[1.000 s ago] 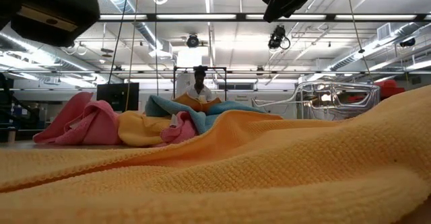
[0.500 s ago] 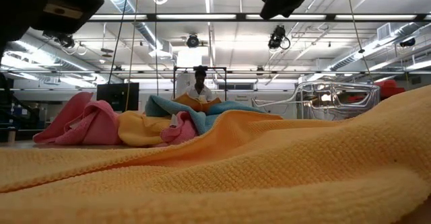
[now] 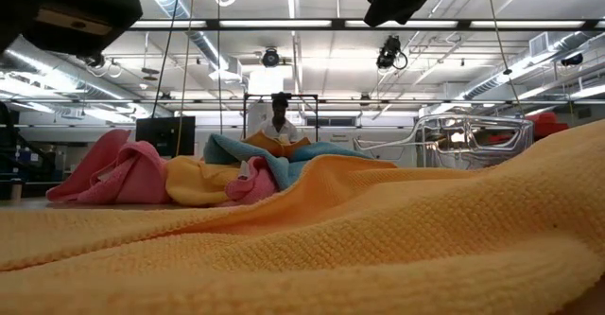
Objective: Fold microfiber towels
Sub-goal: Fold the bottom orange towel
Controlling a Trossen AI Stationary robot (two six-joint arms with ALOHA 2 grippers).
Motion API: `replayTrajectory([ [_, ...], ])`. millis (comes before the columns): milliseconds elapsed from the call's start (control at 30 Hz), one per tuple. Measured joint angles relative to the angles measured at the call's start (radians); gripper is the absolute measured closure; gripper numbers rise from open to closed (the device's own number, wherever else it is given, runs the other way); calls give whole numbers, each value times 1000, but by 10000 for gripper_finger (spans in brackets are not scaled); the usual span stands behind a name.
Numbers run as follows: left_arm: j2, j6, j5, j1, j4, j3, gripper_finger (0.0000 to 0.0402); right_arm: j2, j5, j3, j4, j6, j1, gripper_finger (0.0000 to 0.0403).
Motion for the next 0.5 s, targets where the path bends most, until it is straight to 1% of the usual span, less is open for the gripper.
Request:
replayTrajectory([
  [200,-12,-134,7,0,-2,0,388,0,13,0,0,-7,0,258],
  [300,-17,-238,17,0,5,0,388,0,14,0,0,-7,0,258],
  [400,-21,-374,21,-3,24,0,382,0,14,0,1,-7,0,258],
  [500,-26,-507,24,-9,26,0,387,0,14,0,6,-6,0,258],
])
